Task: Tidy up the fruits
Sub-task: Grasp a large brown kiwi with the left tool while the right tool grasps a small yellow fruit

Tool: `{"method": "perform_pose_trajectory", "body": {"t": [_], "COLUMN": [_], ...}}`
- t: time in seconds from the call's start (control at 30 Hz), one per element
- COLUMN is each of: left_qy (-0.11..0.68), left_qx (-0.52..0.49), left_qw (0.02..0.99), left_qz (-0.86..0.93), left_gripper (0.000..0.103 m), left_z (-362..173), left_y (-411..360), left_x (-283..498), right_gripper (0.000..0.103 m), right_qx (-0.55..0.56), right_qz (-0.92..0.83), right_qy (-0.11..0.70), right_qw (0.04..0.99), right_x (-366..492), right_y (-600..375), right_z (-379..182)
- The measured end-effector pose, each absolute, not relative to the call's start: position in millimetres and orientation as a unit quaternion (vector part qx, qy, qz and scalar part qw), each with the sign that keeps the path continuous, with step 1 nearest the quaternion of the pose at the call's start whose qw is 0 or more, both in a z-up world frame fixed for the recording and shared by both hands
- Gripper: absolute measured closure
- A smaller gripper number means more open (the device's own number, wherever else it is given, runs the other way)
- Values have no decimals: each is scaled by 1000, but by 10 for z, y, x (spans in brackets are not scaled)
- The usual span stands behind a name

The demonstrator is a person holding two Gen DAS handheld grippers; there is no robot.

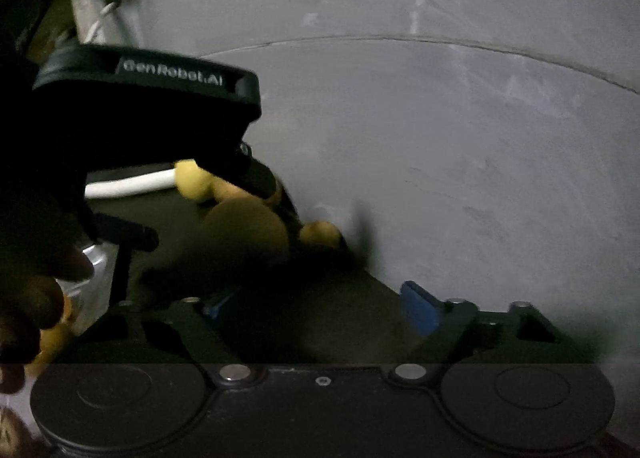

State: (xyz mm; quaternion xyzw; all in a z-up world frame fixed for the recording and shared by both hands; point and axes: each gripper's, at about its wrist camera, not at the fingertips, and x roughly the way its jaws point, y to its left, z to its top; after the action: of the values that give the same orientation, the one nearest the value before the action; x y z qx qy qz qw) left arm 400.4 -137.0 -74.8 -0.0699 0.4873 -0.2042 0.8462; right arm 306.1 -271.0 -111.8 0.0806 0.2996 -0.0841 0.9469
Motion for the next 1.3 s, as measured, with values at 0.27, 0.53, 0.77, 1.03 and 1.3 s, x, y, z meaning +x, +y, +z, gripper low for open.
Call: {"method": "perform_pose_trajectory", "body": {"t": [0.27,0.53,0.77,1.03,1.3], "left_qy": [501,505,503,509,513], "left_qx": [-54,-43,-44,-48,-60], "left_qw": [836,834,836,837,842], "left_qz": [-215,-219,-214,-195,-157], "left_gripper": [3,16,32,37,37], "left_z": [-902,-966,-966,-926,-868], "left_y": [-1529,-1611,-1608,-1489,-1245], "left_x": [4083,4159,4153,4192,4273], "right_gripper": [27,28,28,34,45], "right_qx": [100,105,106,110,135], "right_qz": [-115,-113,-110,-106,-128], "right_qy": [304,303,301,299,300], "right_qw": [941,940,941,942,936], "right_x": [3149,3149,3150,3155,3274], "right_y": [-2726,-2730,-2768,-2784,-2756], "right_z": [-1169,-1146,-1190,-1214,-1204]}}
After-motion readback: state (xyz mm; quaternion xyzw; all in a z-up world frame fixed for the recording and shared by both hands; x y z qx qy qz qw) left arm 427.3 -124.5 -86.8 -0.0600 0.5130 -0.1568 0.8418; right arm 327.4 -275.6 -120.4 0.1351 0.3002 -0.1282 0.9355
